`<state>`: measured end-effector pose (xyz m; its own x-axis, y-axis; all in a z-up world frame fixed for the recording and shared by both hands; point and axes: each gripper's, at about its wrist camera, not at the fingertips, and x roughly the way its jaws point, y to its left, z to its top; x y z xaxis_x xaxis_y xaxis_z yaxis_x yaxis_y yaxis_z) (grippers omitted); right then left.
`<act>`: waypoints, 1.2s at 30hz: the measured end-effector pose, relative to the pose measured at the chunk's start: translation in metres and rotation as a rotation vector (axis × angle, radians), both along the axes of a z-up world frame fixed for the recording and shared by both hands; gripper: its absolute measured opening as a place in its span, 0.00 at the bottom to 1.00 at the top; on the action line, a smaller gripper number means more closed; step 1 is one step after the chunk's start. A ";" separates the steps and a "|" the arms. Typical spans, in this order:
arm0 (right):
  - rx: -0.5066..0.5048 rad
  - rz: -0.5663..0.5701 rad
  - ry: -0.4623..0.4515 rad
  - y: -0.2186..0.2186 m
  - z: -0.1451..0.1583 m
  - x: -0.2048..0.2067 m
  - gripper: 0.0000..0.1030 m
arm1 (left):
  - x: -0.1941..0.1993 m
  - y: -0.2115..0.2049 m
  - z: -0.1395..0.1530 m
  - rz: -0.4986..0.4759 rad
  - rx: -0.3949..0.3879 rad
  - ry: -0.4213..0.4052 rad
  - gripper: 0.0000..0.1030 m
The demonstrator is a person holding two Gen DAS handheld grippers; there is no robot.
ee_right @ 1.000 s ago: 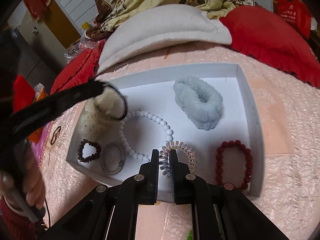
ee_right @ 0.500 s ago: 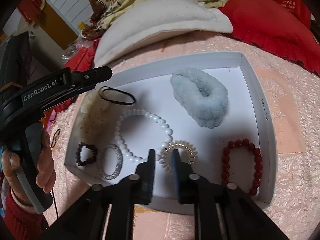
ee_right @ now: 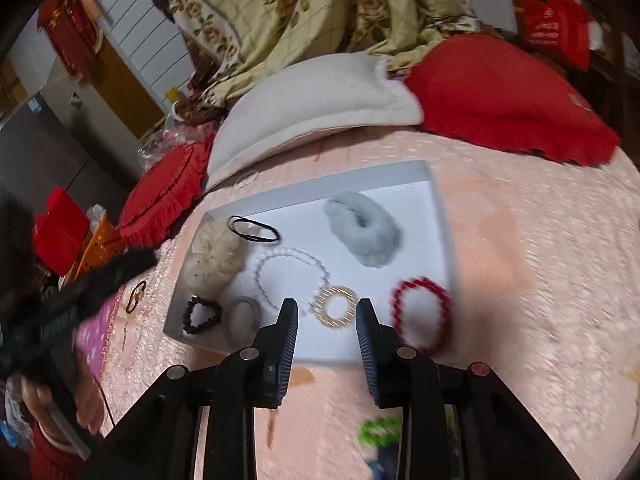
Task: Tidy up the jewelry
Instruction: 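Grasp the blue claw clip with the left tool while the right grasps the green bead bracelet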
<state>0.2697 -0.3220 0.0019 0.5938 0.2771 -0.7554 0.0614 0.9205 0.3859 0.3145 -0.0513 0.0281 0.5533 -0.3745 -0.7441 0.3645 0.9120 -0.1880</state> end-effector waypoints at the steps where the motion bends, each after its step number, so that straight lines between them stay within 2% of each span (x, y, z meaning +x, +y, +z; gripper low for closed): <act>1: 0.000 -0.008 0.002 -0.005 0.000 -0.006 0.28 | -0.012 0.006 -0.005 0.006 -0.009 0.009 0.56; 5: -0.022 -0.052 0.007 -0.025 -0.006 -0.041 0.28 | -0.064 0.024 -0.031 0.063 -0.021 0.017 0.56; 11: -0.122 -0.118 0.010 -0.032 -0.030 -0.079 0.27 | -0.100 0.024 -0.062 0.039 -0.048 0.015 0.56; 13: -0.071 -0.129 0.018 -0.037 -0.038 -0.080 0.27 | -0.101 0.026 -0.066 0.044 -0.038 0.008 0.56; 18: 0.030 -0.123 0.047 -0.032 -0.056 -0.065 0.28 | -0.097 0.052 -0.070 0.097 -0.082 0.000 0.56; 19: 0.025 -0.121 0.049 -0.028 -0.056 -0.063 0.28 | -0.096 0.057 -0.070 0.110 -0.081 -0.004 0.56; 21: 0.018 -0.082 0.055 -0.015 -0.054 -0.057 0.28 | -0.094 0.067 -0.070 0.136 -0.078 -0.017 0.56; 23: 0.051 -0.013 0.064 0.007 -0.053 -0.052 0.28 | -0.092 0.077 -0.068 0.159 -0.080 -0.027 0.56; 30: 0.214 0.378 0.110 0.115 -0.051 -0.052 0.27 | -0.088 0.095 -0.066 0.198 -0.094 -0.031 0.56; 33: 0.158 0.379 0.042 0.129 -0.035 -0.058 0.27 | -0.088 0.097 -0.068 0.196 -0.097 -0.020 0.56; 36: 0.123 0.272 0.008 0.106 -0.028 -0.061 0.28 | -0.091 0.096 -0.066 0.169 -0.112 -0.008 0.56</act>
